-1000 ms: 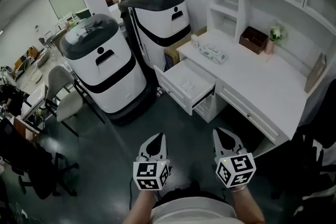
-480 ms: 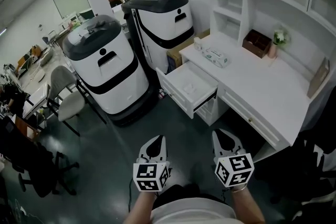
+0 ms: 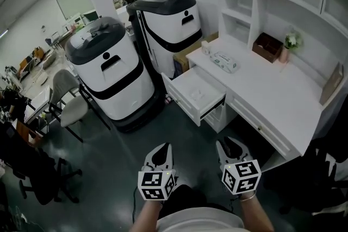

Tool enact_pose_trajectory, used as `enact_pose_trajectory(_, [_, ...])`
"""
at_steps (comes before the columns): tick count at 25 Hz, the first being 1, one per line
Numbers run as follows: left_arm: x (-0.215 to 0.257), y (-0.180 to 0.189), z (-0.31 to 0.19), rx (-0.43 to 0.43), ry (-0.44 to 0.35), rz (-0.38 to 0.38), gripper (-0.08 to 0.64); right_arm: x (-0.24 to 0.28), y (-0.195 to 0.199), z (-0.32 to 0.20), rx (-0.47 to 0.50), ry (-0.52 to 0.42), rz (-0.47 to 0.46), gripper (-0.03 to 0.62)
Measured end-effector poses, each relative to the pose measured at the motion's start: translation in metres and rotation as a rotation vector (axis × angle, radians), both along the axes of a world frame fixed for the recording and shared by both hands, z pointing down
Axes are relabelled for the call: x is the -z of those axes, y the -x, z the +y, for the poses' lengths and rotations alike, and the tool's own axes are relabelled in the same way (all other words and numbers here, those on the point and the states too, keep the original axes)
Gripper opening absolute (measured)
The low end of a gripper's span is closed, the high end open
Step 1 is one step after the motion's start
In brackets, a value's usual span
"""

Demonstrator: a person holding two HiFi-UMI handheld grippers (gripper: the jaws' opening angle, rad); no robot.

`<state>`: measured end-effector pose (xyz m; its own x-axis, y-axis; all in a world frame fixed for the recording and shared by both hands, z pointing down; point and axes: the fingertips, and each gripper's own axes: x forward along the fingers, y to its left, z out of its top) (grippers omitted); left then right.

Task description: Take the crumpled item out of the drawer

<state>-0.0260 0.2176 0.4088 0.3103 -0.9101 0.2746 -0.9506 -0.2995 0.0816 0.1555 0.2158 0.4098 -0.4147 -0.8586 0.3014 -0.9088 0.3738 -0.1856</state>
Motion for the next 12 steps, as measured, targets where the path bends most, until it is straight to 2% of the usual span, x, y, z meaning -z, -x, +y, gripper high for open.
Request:
enact_pose_trajectory(6, [-0.009,0.006,-0.012,0.011,0.024,-0.005,-0.009,-0.008,0.006,-0.016,0.012,0.029,0.000,0.106])
enact_pose_trajectory(12, [-0.020,0.021,-0.051,0.025,0.040,0.001,-0.009,-0.015,0.011,-0.050,0.002,0.044,0.015,0.106])
